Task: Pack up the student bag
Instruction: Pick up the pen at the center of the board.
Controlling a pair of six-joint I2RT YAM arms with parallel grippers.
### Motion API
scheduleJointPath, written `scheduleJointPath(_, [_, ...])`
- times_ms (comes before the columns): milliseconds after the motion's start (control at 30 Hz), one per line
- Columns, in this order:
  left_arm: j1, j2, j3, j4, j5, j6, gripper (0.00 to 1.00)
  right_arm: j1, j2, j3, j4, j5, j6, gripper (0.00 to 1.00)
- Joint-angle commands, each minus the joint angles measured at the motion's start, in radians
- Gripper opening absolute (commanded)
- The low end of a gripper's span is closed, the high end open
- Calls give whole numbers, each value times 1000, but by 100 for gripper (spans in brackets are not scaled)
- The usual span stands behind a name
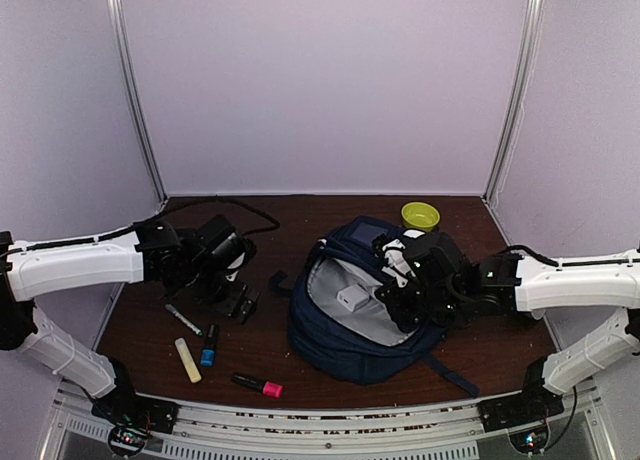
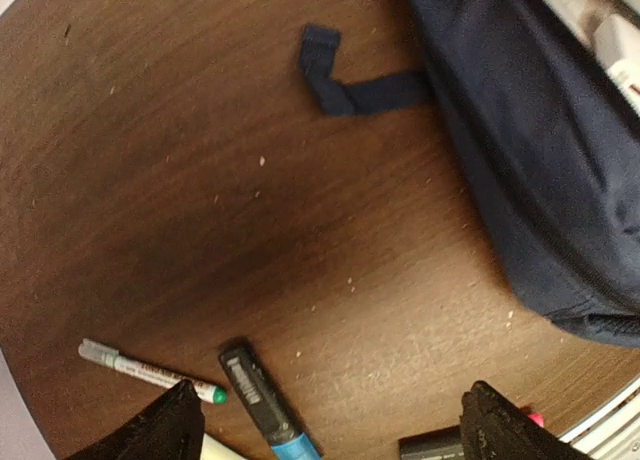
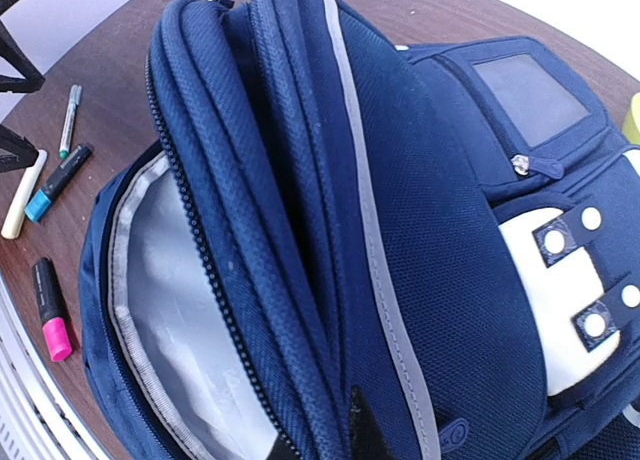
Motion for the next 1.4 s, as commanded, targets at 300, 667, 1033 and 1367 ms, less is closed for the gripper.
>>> scheduleJointPath(300, [13,-22,-120,-192,53,-322,86,-80,40,-32,136,-63,-20,0])
scheduleJointPath(667, [86,9,-246,-64,164,-325,68,-103,30,-55,162,-83,-2,0])
scheduleJointPath(1033, [91,49,-327,2,171,-365,49,-116,60,-37,151,-109,0,0])
scheduleJointPath(1367, [93,62,-367,73,151,-372,23,-121,86,-16,139,-118,0,0])
